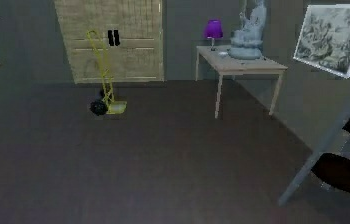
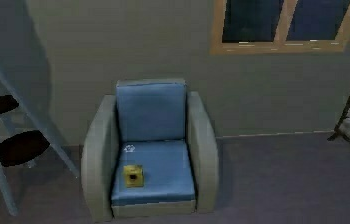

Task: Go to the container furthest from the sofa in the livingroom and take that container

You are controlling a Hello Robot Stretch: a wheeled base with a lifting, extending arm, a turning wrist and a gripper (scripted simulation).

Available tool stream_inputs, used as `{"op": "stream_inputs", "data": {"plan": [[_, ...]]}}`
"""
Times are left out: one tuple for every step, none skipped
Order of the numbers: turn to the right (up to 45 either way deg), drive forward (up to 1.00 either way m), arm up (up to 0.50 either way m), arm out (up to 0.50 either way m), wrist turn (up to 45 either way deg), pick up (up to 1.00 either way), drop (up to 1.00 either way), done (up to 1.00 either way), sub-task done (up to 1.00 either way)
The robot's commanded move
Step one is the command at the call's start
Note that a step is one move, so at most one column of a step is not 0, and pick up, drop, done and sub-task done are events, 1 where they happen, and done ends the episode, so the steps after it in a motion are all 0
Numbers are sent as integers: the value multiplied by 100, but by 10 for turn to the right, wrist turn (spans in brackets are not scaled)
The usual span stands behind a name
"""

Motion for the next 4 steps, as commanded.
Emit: {"op": "stream_inputs", "data": {"plan": [[0,100,0,0,0,0,0,0,0],[0,100,0,0,0,0,0,0,0],[0,80,0,0,0,0,0,0,0],[-270,0,0,0,0,0,0,0,0]]}}
